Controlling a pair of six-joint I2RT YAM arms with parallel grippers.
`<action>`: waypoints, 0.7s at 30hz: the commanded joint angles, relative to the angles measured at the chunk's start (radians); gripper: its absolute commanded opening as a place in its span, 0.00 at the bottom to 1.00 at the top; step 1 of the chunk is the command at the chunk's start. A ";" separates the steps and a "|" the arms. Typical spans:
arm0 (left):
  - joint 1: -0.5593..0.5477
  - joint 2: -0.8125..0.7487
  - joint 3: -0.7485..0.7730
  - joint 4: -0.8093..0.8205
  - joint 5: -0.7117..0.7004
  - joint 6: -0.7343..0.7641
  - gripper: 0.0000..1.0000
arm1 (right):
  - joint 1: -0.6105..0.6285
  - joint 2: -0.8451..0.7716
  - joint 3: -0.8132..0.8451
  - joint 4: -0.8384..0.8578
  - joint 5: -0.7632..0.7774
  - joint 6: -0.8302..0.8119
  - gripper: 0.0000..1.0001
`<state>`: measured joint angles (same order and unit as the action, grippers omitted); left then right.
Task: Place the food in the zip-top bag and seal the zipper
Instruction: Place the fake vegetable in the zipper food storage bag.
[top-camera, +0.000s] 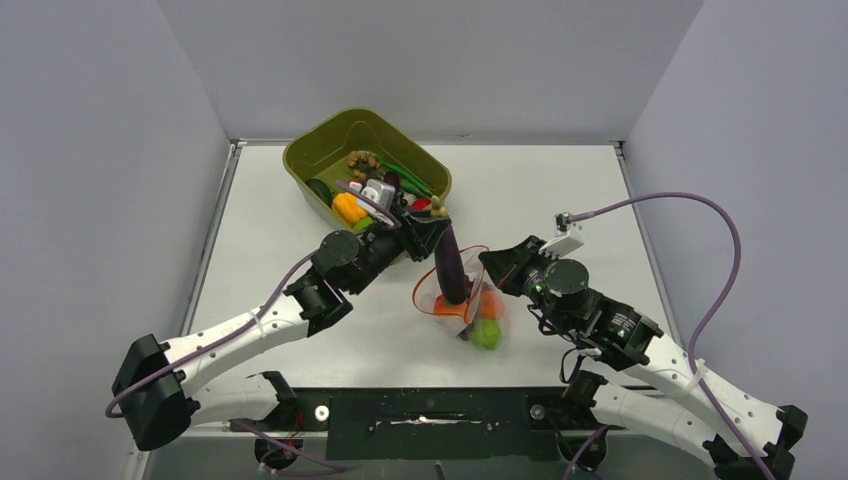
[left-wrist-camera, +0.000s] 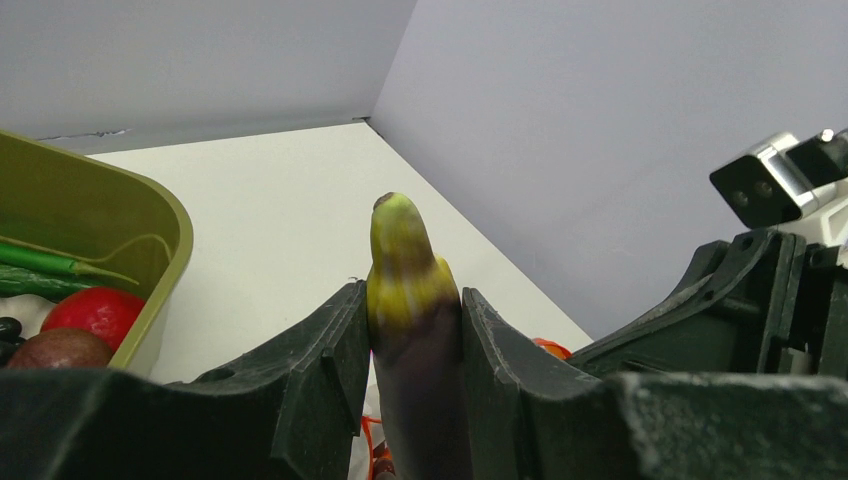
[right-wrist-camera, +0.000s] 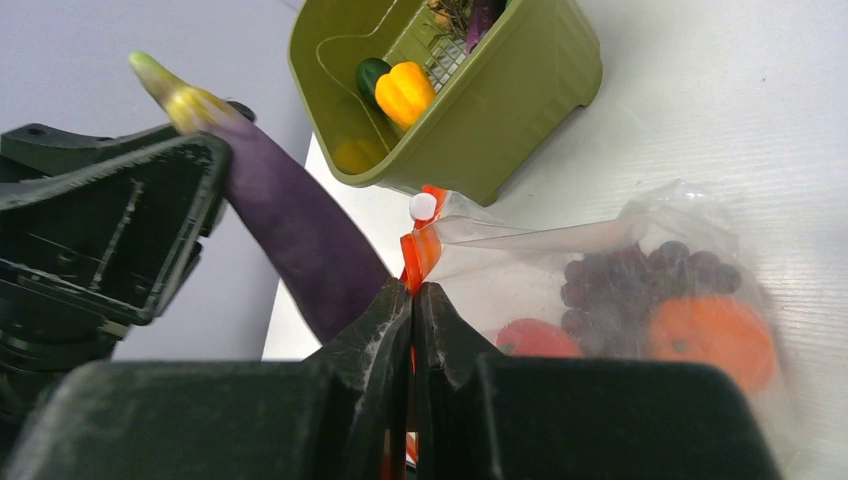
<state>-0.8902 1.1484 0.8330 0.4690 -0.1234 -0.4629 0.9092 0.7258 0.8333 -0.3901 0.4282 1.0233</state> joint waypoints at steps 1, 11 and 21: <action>-0.051 0.025 -0.017 0.184 -0.075 0.084 0.11 | -0.004 -0.016 0.005 0.118 0.005 0.060 0.00; -0.135 0.110 -0.061 0.312 -0.178 0.199 0.12 | -0.005 -0.038 -0.009 0.125 0.001 0.097 0.00; -0.214 0.169 -0.109 0.389 -0.252 0.261 0.12 | -0.005 -0.046 -0.012 0.123 0.013 0.100 0.00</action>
<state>-1.0836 1.3087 0.7235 0.7479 -0.3401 -0.2329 0.9092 0.7013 0.8108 -0.3756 0.4232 1.1076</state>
